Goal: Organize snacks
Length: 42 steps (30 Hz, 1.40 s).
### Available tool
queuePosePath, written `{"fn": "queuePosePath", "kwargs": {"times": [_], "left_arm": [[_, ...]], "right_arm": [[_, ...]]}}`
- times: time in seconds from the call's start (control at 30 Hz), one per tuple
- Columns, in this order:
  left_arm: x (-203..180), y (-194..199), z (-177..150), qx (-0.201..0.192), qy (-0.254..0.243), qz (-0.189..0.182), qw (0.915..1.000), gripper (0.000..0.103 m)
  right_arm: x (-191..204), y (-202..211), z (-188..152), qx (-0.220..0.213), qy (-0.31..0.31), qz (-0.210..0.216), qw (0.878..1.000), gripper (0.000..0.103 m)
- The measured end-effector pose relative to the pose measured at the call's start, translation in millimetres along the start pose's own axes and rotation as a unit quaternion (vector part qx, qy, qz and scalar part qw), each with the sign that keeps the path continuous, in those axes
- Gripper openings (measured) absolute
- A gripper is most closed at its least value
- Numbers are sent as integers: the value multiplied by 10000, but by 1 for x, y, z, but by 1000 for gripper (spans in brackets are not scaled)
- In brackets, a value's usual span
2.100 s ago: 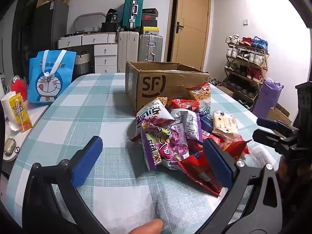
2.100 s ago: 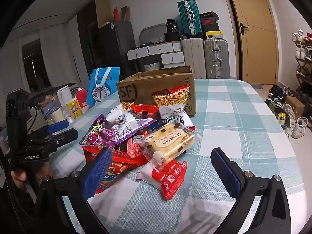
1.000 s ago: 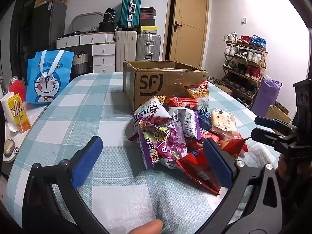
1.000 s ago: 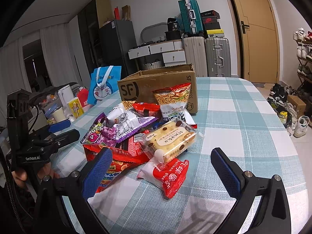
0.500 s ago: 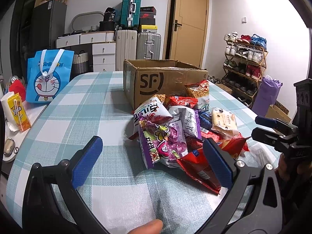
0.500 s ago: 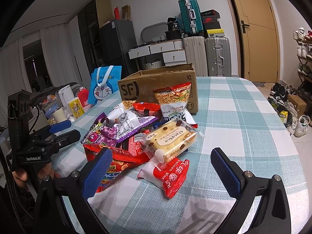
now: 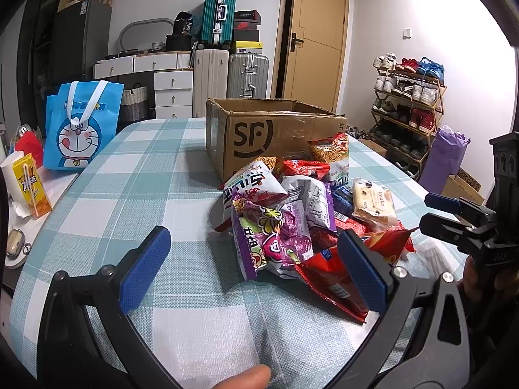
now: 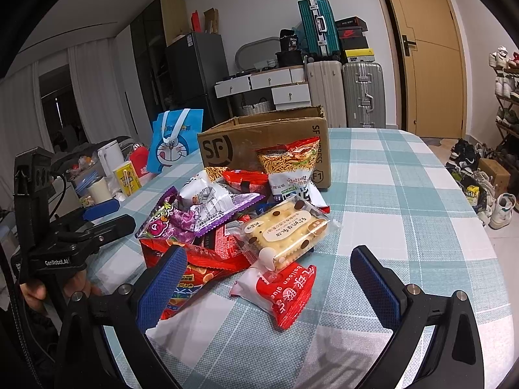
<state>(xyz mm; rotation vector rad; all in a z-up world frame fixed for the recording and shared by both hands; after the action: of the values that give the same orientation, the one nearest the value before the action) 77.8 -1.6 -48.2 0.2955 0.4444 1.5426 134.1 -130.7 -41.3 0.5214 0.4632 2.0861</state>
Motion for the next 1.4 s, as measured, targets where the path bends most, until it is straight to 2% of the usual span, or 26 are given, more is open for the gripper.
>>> {"fn": "queuePosePath", "kwargs": {"times": [0.5,0.87,1.1,1.4], "left_arm": [[3,-1,-4,8,15,105,9999,103],[2,-7,-1,233,-1,180,9996,103],[9,-12,7,300,33,278,9992,103],[7,-43,1,867,-60,247,9959,103]], "right_arm": [[0,-1,0,47,52,31,10000,102],[-2,-7,3,231,11,-48,9997,102],[-9,-24,7,603,23,-240,9979,102],[-19,-51,10,1051,26,-386,9937,102]]}}
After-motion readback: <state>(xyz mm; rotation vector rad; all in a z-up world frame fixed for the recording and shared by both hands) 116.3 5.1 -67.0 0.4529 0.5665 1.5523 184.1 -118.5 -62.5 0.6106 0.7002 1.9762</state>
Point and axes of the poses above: each gripper's, at about its wrist camera, not at the fingertips, and y roughly against the way its jaws point, x to its left, z to its top, the point moved 9 cm from there along -y, roughly the way its jaws point, and after that the axes turned 2 degrees about -x, right-handed, at the moved point
